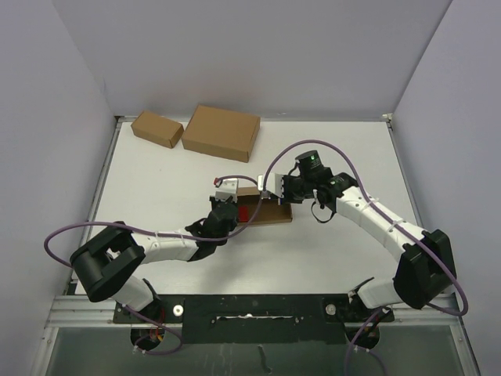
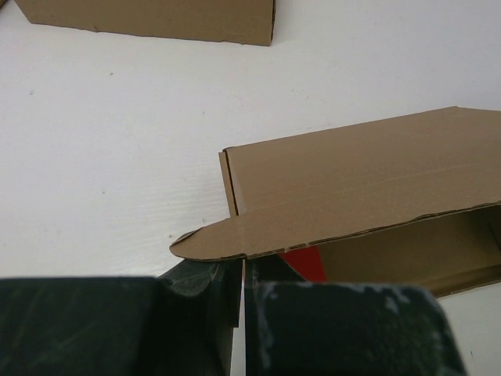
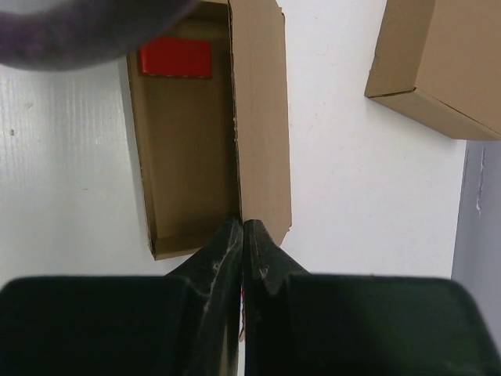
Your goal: Fold the paper box
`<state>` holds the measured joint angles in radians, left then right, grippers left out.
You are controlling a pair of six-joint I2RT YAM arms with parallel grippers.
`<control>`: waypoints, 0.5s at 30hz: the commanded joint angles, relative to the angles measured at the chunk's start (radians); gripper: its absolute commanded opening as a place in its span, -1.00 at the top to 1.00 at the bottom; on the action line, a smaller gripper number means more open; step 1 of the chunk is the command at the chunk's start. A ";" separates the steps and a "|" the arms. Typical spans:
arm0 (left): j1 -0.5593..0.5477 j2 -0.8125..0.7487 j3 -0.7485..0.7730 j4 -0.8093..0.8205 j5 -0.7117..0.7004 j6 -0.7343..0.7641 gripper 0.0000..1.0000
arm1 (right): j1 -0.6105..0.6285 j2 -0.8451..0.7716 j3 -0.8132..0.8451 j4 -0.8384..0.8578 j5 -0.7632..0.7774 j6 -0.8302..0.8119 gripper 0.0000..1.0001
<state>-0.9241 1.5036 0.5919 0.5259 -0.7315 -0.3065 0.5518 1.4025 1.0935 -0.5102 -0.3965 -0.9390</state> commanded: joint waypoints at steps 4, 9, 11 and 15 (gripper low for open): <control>-0.009 -0.062 -0.003 -0.017 0.047 -0.039 0.75 | 0.007 -0.049 -0.056 0.051 -0.020 -0.009 1.00; -0.013 -0.179 -0.052 -0.068 0.104 -0.069 0.17 | 0.006 -0.061 -0.083 0.060 -0.028 0.001 1.00; -0.017 -0.238 -0.076 -0.095 0.141 -0.072 -0.03 | 0.002 -0.068 -0.095 0.063 -0.034 0.007 1.00; -0.021 -0.377 -0.129 -0.169 0.235 -0.071 -0.24 | -0.004 -0.084 -0.119 0.067 -0.046 0.016 1.00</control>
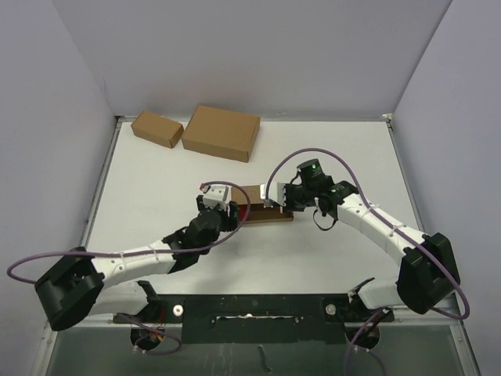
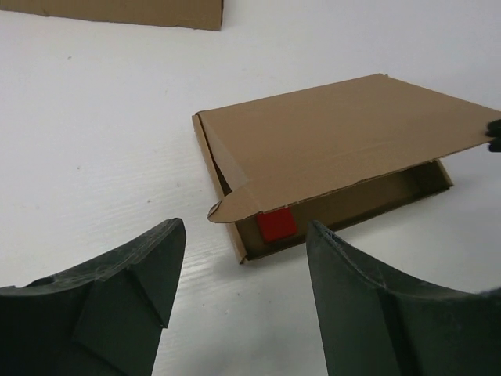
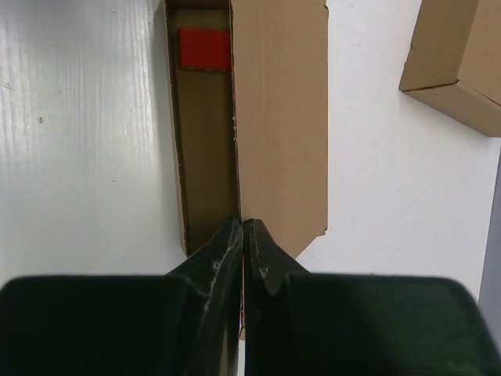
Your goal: Fold the paper box
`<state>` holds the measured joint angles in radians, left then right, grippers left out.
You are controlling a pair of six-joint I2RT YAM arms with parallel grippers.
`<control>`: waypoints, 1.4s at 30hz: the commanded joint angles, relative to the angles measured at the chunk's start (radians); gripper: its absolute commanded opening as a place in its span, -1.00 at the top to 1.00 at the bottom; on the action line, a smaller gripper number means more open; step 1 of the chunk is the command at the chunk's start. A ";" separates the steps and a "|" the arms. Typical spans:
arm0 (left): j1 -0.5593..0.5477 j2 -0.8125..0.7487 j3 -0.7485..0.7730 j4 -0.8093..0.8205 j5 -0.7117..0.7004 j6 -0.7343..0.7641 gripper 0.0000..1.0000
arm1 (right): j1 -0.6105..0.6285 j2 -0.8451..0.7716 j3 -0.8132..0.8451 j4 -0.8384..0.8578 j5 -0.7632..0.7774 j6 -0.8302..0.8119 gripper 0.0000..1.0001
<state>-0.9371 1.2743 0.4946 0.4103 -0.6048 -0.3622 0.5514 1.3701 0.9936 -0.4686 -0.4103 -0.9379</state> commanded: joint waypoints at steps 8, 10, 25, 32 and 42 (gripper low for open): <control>0.008 -0.542 -0.135 -0.250 0.410 0.013 -0.39 | -0.009 -0.063 -0.072 0.027 -0.071 0.030 1.00; 0.029 -0.603 -0.125 -0.306 0.430 -0.021 -0.39 | -0.010 -0.063 -0.086 0.028 -0.083 0.030 1.00; 0.383 -0.140 0.157 -0.235 0.953 -0.248 -0.02 | -0.029 0.030 -0.154 0.048 -0.132 0.040 1.00; 0.417 0.152 0.273 -0.179 1.037 -0.260 0.17 | -0.043 0.084 -0.147 0.027 -0.137 0.040 0.86; 0.433 0.342 0.310 -0.192 1.053 -0.249 0.26 | -0.109 0.035 -0.112 -0.039 -0.243 0.061 0.11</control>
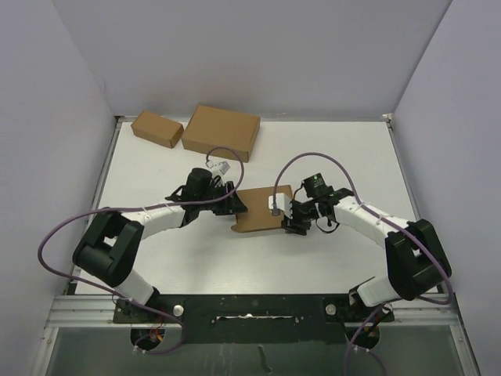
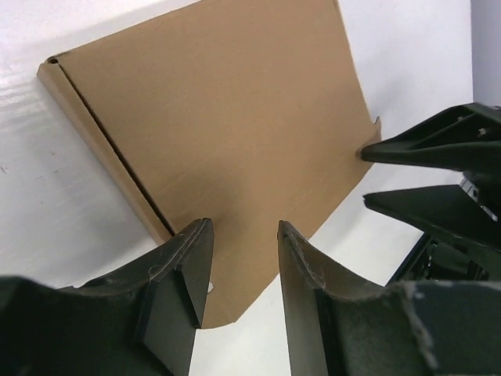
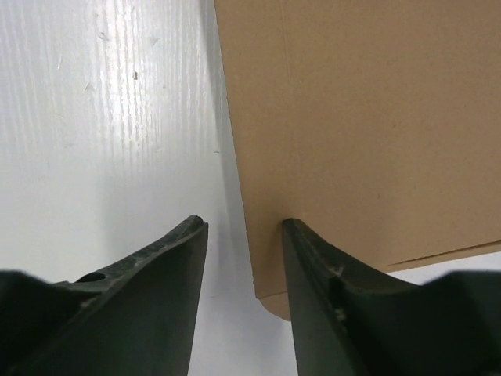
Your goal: Fold the paper box
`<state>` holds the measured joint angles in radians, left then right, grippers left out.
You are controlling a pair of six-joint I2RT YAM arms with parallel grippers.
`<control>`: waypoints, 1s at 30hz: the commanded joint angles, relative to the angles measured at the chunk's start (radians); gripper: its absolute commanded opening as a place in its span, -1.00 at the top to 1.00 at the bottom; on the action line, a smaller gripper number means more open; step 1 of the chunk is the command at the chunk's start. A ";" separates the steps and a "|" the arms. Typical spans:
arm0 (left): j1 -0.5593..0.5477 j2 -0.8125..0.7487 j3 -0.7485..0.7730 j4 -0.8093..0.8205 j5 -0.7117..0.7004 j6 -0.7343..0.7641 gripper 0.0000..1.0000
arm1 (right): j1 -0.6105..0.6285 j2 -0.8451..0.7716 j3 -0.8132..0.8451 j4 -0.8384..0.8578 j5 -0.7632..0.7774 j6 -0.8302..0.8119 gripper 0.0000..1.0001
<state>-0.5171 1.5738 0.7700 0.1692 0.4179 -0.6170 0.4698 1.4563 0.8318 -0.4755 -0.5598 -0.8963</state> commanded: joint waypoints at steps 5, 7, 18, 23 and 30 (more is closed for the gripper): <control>0.028 0.075 0.042 0.035 0.038 0.008 0.26 | -0.084 -0.104 0.084 -0.059 -0.185 0.066 -0.07; 0.037 0.091 0.054 0.024 0.047 0.009 0.26 | -0.114 -0.115 0.099 -0.063 -0.225 0.093 -0.11; 0.054 -0.008 0.099 -0.040 0.055 0.055 0.17 | -0.282 -0.009 0.275 -0.108 -0.393 0.398 -0.33; 0.058 -0.159 0.081 -0.089 0.010 0.092 0.07 | -0.341 -0.023 0.188 0.028 -0.418 0.533 -0.35; 0.076 -0.389 -0.120 -0.060 -0.128 0.095 -0.41 | -0.429 0.001 0.114 0.174 -0.467 0.706 -0.42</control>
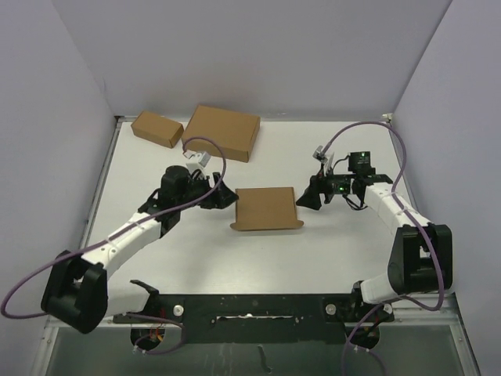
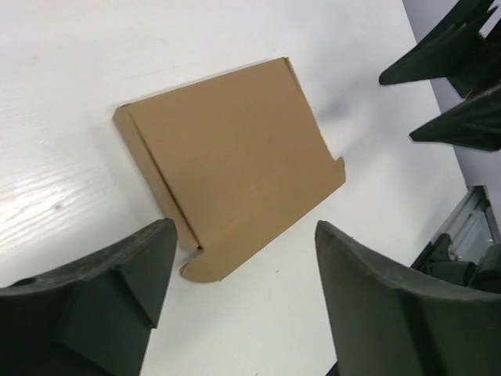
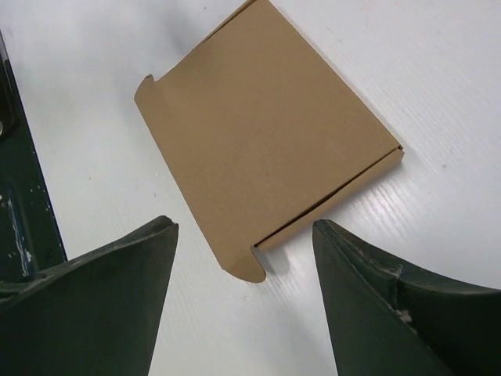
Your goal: Fold the paper box
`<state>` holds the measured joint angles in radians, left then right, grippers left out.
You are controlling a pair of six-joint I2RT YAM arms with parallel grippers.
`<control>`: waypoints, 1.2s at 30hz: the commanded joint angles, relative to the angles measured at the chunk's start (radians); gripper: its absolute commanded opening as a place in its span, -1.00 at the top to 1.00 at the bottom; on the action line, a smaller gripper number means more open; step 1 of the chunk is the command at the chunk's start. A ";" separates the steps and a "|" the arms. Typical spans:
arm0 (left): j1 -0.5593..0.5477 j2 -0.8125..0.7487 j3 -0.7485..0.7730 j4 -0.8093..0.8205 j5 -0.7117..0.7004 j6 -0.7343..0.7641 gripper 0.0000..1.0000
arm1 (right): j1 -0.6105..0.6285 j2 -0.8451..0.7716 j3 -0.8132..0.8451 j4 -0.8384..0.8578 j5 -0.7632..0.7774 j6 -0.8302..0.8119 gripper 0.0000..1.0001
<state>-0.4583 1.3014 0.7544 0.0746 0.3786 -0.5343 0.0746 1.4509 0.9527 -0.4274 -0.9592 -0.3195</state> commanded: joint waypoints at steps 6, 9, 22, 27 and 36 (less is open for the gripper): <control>0.037 -0.275 -0.267 0.088 -0.162 -0.056 -0.94 | -0.053 0.113 0.010 0.148 -0.102 0.196 -0.52; 0.041 -0.308 -0.300 0.084 -0.173 -0.110 -0.96 | -0.055 0.177 0.032 0.149 -0.103 0.223 -0.53; 0.086 -0.219 -0.269 0.096 -0.070 -0.275 -0.91 | -0.057 0.399 0.103 0.115 -0.065 0.319 -0.35; 0.087 -0.130 -0.029 -0.282 -0.176 -0.269 -0.91 | -0.041 0.428 0.107 0.122 -0.041 0.355 -0.26; 0.087 -0.027 -0.043 -0.119 -0.064 -0.237 -0.90 | -0.028 0.471 0.119 0.105 -0.003 0.377 -0.12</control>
<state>-0.3767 1.2324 0.7216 -0.1310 0.2527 -0.7883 0.0391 1.9079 1.0393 -0.3222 -0.9783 0.0391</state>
